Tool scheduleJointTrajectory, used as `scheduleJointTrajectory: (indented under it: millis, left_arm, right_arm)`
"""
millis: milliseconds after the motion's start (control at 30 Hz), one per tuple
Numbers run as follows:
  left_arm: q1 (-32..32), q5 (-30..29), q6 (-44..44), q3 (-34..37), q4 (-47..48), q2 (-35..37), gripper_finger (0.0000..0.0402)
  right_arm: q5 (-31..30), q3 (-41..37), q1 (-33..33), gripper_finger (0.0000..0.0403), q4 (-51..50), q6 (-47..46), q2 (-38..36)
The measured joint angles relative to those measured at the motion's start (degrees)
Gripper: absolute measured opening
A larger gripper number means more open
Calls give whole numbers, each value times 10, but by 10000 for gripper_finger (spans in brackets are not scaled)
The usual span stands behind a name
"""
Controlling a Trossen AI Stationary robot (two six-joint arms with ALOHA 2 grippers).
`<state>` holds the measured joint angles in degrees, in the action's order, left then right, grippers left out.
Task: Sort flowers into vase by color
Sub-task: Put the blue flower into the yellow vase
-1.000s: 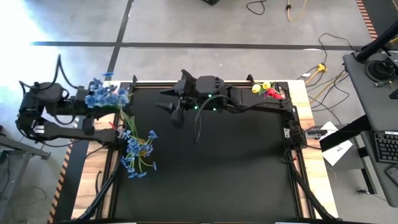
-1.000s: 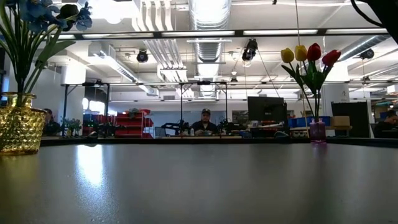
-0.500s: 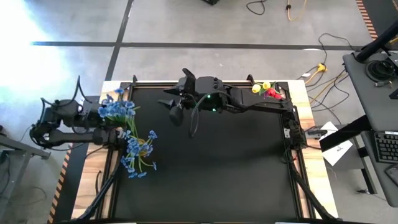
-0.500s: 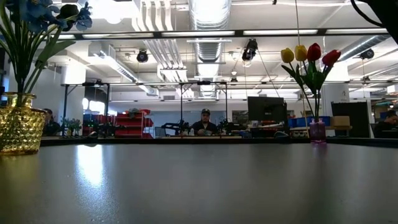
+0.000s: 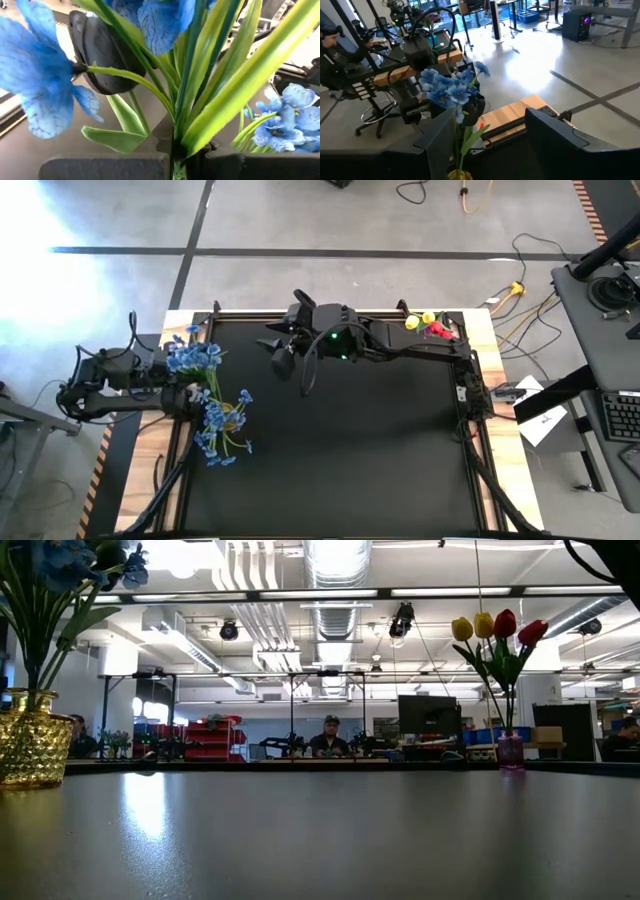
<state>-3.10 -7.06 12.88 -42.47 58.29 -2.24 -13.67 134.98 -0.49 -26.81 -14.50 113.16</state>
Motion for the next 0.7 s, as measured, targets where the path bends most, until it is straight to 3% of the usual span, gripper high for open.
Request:
scheduleJointTrajectory:
  millis: [167,533,700]
  left_arm:
    - [0,3,6,9,-2,1,0]
    - [0,99,27,40,-1,-15,2]
    - [0,107,16,21,62,-30,38]
  right_arm:
    - [0,0,0,228,0,1,0]
    - [0,0,0,228,0,32,0]
    - [1,0,0,244,0,46,0]
